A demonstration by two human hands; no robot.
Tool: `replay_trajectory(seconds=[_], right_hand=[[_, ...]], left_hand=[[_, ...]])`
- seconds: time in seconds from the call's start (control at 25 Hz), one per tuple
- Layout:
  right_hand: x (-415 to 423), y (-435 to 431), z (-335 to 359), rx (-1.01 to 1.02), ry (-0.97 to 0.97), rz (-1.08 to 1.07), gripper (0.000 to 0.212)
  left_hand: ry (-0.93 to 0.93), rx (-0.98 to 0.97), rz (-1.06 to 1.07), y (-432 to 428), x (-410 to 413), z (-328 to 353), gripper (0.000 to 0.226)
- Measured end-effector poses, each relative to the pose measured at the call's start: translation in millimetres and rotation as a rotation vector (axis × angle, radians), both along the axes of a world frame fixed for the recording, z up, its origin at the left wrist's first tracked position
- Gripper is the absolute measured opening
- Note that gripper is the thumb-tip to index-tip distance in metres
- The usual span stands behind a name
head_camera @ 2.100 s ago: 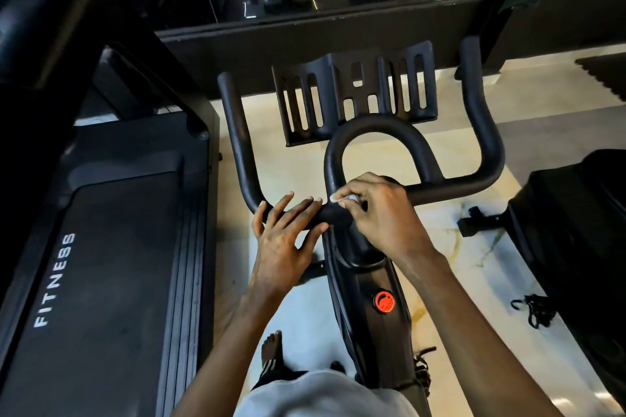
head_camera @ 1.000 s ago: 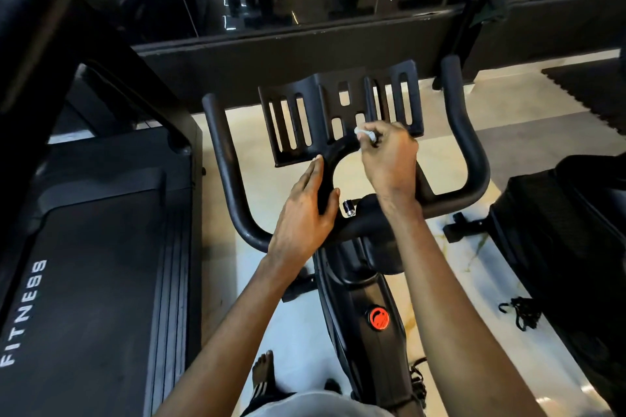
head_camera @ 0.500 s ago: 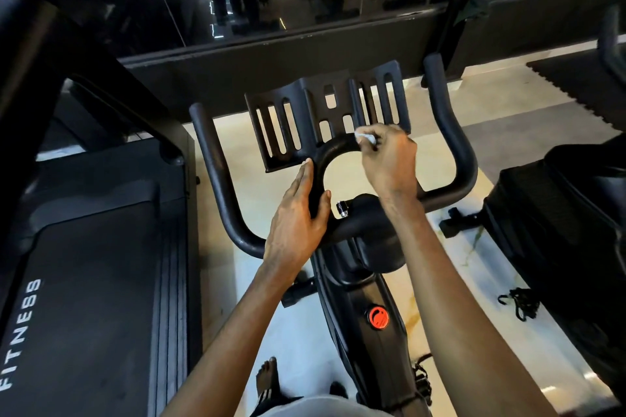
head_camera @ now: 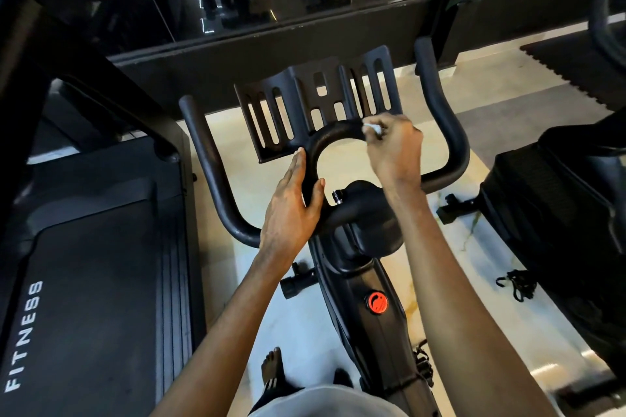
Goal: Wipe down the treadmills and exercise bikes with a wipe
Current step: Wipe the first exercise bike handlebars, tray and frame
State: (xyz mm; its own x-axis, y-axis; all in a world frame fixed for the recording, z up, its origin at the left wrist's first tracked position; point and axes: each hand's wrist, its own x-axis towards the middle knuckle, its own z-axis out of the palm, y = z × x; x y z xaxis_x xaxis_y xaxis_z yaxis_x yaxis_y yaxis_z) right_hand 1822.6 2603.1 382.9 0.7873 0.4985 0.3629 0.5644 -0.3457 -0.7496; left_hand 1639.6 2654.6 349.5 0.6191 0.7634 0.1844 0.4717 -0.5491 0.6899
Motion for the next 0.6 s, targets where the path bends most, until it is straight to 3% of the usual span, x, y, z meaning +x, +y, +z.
replay_trajectory(seconds=[0.2,0.44,0.6], right_hand=[[-11.5,13.4,1.7,0.031,-0.029,0.109,0.017],[20.5,-42.4,6.8,-0.119,-0.004,-0.004,0.014],[7.0,-71.5,-9.6,-0.182,0.051,0.052,0.014]], left_hand=[[-0.037,-0.007,0.009,-0.4,-2.4,1.0,0.066],[-0.005,-0.053,-0.059,5.9,-8.3,0.0,0.072],[0.013,-0.05,-0.083,4.5,-10.6,0.4,0.075]])
